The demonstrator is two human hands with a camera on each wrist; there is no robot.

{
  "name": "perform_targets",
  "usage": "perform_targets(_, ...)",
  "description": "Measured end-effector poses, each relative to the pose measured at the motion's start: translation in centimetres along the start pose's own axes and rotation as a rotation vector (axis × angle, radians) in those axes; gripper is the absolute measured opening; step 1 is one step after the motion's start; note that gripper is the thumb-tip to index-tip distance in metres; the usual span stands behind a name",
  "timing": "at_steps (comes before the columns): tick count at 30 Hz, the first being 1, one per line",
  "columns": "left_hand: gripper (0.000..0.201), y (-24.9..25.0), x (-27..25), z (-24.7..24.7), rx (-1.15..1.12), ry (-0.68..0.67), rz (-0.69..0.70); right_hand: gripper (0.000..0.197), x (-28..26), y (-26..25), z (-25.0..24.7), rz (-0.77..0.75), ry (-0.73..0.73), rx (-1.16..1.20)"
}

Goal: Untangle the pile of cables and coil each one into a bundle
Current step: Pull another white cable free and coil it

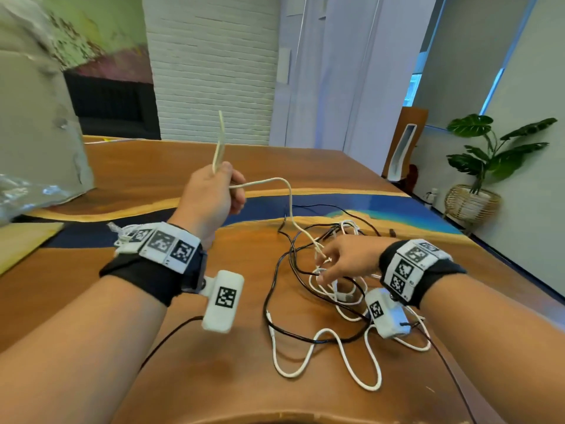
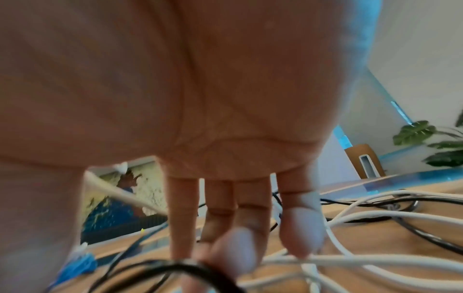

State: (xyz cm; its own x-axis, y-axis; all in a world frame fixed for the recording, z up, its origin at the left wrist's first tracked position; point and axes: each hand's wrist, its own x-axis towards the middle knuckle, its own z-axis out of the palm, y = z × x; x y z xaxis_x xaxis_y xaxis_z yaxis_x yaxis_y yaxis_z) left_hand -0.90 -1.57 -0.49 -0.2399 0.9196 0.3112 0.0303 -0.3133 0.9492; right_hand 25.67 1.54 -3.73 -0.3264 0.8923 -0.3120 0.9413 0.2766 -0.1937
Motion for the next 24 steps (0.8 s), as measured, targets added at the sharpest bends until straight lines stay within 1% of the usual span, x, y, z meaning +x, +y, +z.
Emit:
perform_targets(2,0.036,0.0,-0.2,0.2,-0.013,-0.027,0.009,0.028,0.6,-0.2,0.6,0.012,0.066,0.021)
perform_targets(4,0.035,0.0,0.0,0.1,-0.019,-0.033,0.016,0.029,0.7,-0.6,0.1,0.03,0.177,0.103)
perform_targets(6,0.035,0.0,0.1,-0.2,-0.01,-0.026,0.03,0.028,0.3,-0.7,-1.4,0.013,0.337,0.212)
perform_targets(9,0.031,0.3,0.1,-0.4,0.001,-0.009,0.019,0.026,-0.6,-1.2,-4.0,-0.009,0.562,0.48)
perform_targets(11,0.028,0.5,0.0,-0.4,0.017,-0.018,0.008,0.022,-0.9,-1.8,-5.7,-0.019,0.635,0.725)
perform_targets(13,0.026,0.6,-0.2,-0.2,0.044,-0.054,0.007,0.026,-1.5,-2.7,-8.0,-0.066,0.69,0.988)
perform_targets(14,0.027,0.5,-0.4,0.0,0.054,-0.074,0.007,0.027,-1.9,-3.0,-9.2,-0.1,0.721,1.058)
perform_targets(15,0.027,0.5,-0.5,0.1,0.061,-0.09,0.004,0.027,-2.4,-3.3,-10.3,-0.132,0.745,1.068)
perform_targets(16,0.027,0.6,-0.7,0.3,0.063,-0.1,0.001,0.027,-2.8,-3.6,-11.3,-0.162,0.748,1.03)
perform_targets(17,0.028,0.6,-0.9,0.4,0.058,-0.108,-0.002,0.032,-3.1,-3.8,-11.8,-0.186,0.716,0.963)
perform_targets(18,0.028,0.8,-1.1,0.6,0.045,-0.117,-0.001,0.042,-3.5,-4.1,-11.9,-0.205,0.638,0.873)
perform_targets(19,0.028,1.1,-1.3,0.7,0.023,-0.126,0.004,0.052,-3.6,-4.4,-11.4,-0.223,0.518,0.781)
perform_targets(21,0.027,2.0,-1.7,1.0,-0.044,-0.139,0.026,0.066,-3.2,-4.9,-9.2,-0.246,0.222,0.622)
perform_targets(22,0.027,2.5,-1.8,1.0,-0.081,-0.14,0.043,0.067,-2.8,-5.2,-7.7,-0.246,0.096,0.553)
perform_targets(23,0.027,3.1,-1.9,1.0,-0.122,-0.134,0.064,0.063,-2.3,-5.4,-6.2,-0.238,0.019,0.48)
perform_targets(24,0.028,3.6,-1.9,0.8,-0.17,-0.122,0.085,0.051,-1.8,-5.4,-5.0,-0.22,-0.012,0.404)
